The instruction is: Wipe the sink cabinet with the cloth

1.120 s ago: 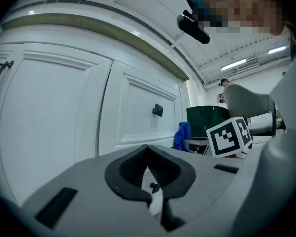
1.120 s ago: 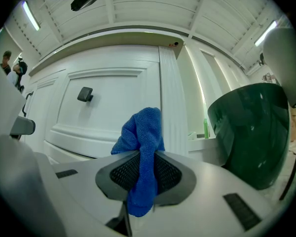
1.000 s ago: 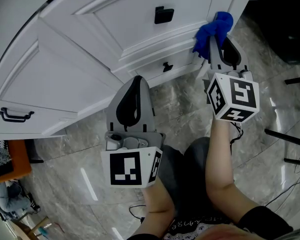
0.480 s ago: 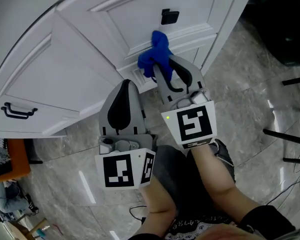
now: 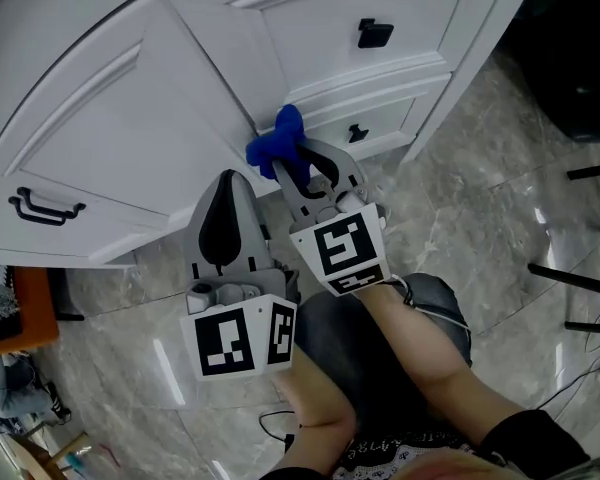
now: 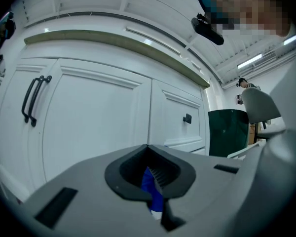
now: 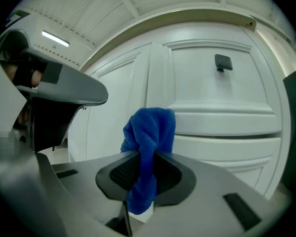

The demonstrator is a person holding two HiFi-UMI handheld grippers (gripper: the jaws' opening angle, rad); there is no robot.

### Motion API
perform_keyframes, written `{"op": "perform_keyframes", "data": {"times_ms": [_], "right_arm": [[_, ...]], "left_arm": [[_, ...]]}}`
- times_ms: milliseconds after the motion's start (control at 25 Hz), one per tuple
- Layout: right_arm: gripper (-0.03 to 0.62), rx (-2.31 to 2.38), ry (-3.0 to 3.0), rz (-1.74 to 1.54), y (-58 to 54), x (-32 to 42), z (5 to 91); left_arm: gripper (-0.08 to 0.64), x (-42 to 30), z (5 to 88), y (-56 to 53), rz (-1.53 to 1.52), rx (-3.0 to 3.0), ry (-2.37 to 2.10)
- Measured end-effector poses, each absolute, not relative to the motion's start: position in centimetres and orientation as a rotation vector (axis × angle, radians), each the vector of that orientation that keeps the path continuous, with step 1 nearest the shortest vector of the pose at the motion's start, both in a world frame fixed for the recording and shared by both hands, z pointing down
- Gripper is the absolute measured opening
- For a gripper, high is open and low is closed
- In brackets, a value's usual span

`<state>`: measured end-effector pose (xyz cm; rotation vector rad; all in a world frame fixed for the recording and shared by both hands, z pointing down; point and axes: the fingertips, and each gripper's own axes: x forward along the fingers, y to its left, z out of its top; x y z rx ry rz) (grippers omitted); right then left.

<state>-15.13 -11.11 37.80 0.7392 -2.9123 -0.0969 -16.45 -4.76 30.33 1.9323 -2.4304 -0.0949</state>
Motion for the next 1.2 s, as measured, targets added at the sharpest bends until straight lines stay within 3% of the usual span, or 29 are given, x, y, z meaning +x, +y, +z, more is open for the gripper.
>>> {"op": "perform_keyframes", "data": {"times_ms": [1200], "right_arm": [[0.080,0.827,-2.904,-0.049,-12.8,-13.6,37.5]], "left_arm": [[0.005,-14.7,30.6,-5.9,-0.057,1.990,-2.377]]}}
